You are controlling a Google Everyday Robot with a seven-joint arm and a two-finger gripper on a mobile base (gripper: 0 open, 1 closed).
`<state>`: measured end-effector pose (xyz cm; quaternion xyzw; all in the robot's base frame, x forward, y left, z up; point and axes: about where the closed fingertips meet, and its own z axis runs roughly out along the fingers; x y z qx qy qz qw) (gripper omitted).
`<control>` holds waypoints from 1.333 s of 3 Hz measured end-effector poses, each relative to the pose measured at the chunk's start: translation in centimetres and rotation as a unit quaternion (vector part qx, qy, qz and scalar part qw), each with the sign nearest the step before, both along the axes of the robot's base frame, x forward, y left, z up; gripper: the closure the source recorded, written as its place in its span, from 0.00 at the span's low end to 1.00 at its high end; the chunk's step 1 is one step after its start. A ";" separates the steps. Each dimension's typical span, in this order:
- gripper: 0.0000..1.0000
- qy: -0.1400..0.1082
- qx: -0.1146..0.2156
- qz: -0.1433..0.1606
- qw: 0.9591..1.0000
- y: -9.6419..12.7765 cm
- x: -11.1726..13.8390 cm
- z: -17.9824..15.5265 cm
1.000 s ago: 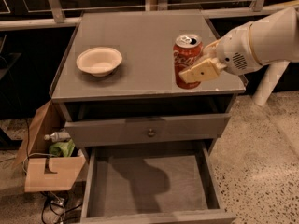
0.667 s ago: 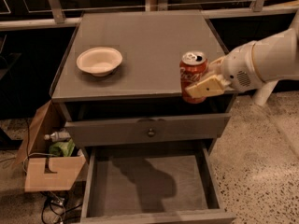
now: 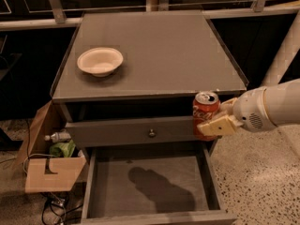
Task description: Place coke can into middle drawer
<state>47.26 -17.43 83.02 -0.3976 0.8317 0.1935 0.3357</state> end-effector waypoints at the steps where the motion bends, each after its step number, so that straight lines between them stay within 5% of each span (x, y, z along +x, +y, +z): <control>1: 1.00 0.001 0.000 -0.001 1.000 0.0 -0.1 -0.1; 4: 1.00 0.000 0.072 -0.092 0.993 2.3 -1.4 -7.5</control>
Offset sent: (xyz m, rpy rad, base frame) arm -0.0277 0.0210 -0.0689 0.1158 0.0196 -0.1715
